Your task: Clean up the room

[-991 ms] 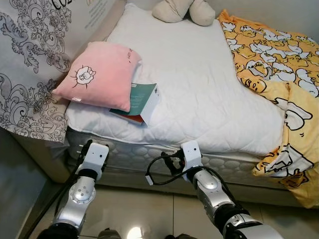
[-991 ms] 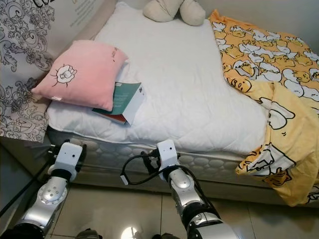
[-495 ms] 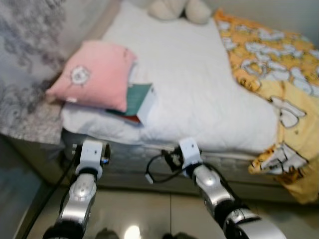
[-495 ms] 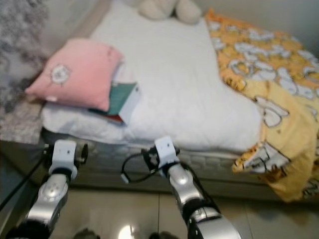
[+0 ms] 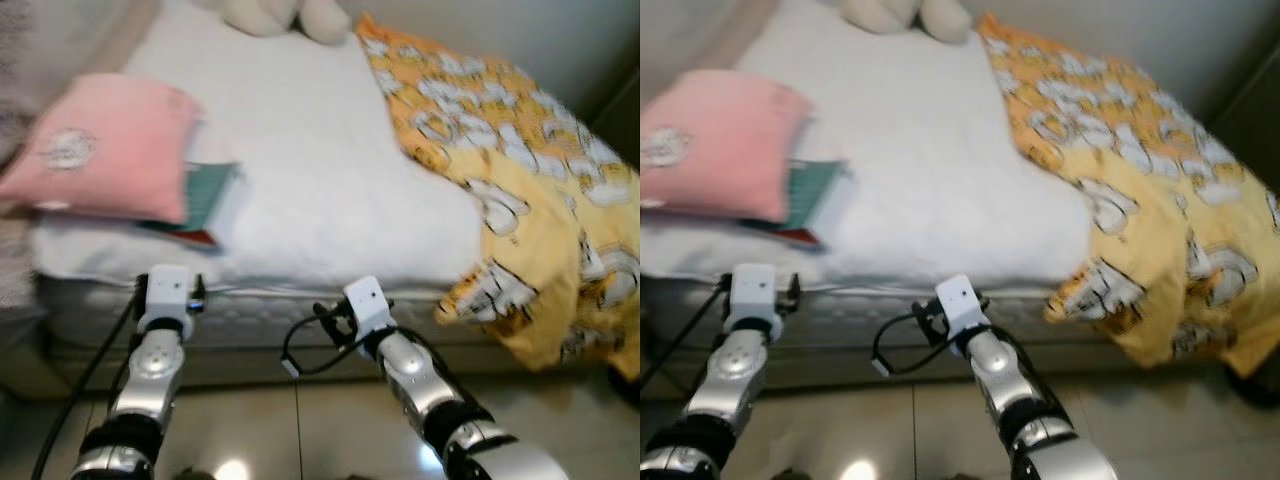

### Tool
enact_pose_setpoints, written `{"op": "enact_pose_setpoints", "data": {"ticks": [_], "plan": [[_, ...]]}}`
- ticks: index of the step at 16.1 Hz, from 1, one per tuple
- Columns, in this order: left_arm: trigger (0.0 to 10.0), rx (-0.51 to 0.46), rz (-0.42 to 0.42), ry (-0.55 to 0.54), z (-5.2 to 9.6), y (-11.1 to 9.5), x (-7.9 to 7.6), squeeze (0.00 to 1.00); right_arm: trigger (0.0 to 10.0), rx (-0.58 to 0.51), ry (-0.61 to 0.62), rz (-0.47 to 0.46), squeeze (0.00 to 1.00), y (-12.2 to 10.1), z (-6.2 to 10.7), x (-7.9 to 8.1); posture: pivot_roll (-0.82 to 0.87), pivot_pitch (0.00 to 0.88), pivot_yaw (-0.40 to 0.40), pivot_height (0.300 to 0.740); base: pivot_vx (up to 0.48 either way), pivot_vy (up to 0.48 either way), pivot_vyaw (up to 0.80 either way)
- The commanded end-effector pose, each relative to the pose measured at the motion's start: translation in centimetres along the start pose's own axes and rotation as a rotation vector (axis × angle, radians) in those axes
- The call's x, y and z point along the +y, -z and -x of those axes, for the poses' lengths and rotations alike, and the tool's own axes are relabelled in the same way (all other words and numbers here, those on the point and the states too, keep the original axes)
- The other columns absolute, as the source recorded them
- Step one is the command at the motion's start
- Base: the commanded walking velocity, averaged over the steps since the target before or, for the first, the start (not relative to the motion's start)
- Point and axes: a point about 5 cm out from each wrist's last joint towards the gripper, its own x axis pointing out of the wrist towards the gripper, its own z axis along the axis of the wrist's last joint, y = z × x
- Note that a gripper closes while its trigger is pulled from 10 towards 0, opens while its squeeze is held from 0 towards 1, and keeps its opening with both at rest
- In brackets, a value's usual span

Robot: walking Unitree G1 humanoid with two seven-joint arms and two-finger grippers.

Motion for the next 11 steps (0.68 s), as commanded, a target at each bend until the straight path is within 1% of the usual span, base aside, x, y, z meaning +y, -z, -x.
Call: {"op": "enact_pose_setpoints", "data": {"ticks": [1, 2, 3, 4, 5, 7, 10, 11], "plan": [[10.0, -0.028, 0.01, 0.01, -0.2, -0.6, -0.5, 0.0, 10.0, -0.011, 0.023, 0.015, 0.0, -0.4, -0.1, -0.8, 0.2, 0.041, -0.156, 0.716, 0.0, 0.0, 0.0], [10.0, -0.057, 0.035, 0.003, -0.3, -1.1, -0.2, 0.0, 10.0, -0.018, 0.022, 0.023, 0.0, -0.6, -0.1, -0.9, 0.2, 0.039, -0.156, 0.716, 0.0, 0.0, 0.0], [10.0, -0.092, 0.036, -0.012, -0.3, -1.6, 0.1, 0.0, 10.0, -0.024, 0.023, 0.031, 0.0, -0.7, -0.2, -1.0, 0.2, 0.038, -0.157, 0.716, 0.375, 0.285, 0.0], [10.0, -0.104, 0.044, -0.029, -0.4, -1.9, 0.3, 0.0, 10.0, -0.031, 0.023, 0.036, 0.0, -0.9, -0.2, -1.0, 0.2, 0.035, -0.157, 0.716, 0.379, 0.296, 0.0], [10.0, -0.126, 0.032, -0.044, -0.5, -2.3, 0.5, 0.0, 10.0, -0.036, 0.022, 0.037, 0.0, -1.0, -0.3, -1.0, 0.2, 0.034, -0.157, 0.716, 0.39, 0.277, 0.0], [10.0, -0.206, 0.029, -0.069, -0.4, -3.5, 0.6, 0.0, 10.0, -0.058, 0.01, 0.052, 0.0, -1.5, -0.5, -0.6, 0.21, 0.03, -0.156, 0.716, 0.386, 0.283, 0.0], [10.0, -0.244, 0.027, -0.089, -0.4, -4.2, 1.0, 0.0, 10.0, -0.075, 0.013, 0.052, 0.0, -2.1, -0.7, -0.6, 0.21, 0.036, -0.155, 0.716, 0.343, 0.336, 0.0], [10.0, -0.263, 0.01, -0.087, -0.4, -4.6, 1.0, 0.0, 10.0, -0.082, 0.015, 0.055, 0.0, -2.3, -0.8, -0.6, 0.21, 0.039, -0.156, 0.716, 0.334, 0.345, 0.0]]}}
